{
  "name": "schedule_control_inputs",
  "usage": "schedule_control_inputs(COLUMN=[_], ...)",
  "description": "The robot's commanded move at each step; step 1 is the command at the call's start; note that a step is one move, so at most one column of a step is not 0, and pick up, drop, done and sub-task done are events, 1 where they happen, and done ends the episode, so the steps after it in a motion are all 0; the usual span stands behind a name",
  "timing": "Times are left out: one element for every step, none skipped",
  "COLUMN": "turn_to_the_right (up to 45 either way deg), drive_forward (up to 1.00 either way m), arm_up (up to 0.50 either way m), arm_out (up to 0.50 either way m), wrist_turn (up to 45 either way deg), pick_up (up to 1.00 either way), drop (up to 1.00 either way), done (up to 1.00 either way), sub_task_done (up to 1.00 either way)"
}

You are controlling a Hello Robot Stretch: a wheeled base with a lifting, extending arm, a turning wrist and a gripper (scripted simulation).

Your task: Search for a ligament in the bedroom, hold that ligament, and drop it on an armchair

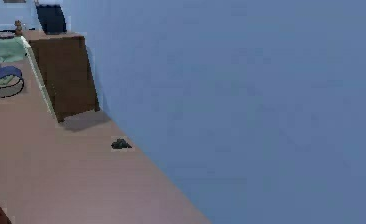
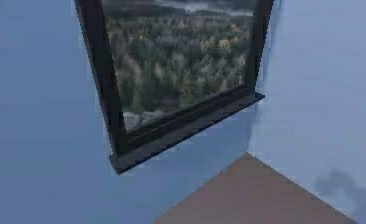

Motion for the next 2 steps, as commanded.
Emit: schedule_control_inputs(turn_to_the_right=[0.0,-36.0], drive_forward=[0.5,0.0], arm_up=[0.0,0.0], arm_out=[0.0,0.0], wrist_turn=[0.0,0.0], pick_up=[0.0,0.0], drop=[0.0,0.0], done=[0.0,0.0], sub_task_done=[0.0,0.0])
